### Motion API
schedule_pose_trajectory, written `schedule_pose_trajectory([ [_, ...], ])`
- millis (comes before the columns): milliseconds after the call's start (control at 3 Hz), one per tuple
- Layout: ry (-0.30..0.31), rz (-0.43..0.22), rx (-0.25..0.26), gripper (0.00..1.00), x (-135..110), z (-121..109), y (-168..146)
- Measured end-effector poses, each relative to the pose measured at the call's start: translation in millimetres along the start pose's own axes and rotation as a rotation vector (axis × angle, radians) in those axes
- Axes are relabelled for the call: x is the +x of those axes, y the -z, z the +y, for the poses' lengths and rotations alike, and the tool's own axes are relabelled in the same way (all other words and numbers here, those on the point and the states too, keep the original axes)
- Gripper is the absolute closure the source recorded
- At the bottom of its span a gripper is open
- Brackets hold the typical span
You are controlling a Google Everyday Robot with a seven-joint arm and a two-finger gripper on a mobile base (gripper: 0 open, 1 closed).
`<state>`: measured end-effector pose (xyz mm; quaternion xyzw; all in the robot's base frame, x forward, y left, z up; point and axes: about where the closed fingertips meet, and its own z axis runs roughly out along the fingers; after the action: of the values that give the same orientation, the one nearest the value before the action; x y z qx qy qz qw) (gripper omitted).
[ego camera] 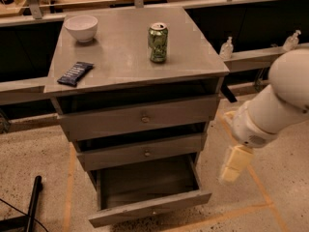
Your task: Close bottom drawer
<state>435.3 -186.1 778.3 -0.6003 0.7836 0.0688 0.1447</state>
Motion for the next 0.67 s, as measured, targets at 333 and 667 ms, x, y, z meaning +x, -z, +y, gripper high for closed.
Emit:
schedule_pose_trajectory([
  [333, -0.015, -0.003, -0.029, 0.00, -1.5, -5.9, -91.4],
  [667, -0.027, -0.025, 0.006, 0.00, -4.2, -15.3, -96.3],
])
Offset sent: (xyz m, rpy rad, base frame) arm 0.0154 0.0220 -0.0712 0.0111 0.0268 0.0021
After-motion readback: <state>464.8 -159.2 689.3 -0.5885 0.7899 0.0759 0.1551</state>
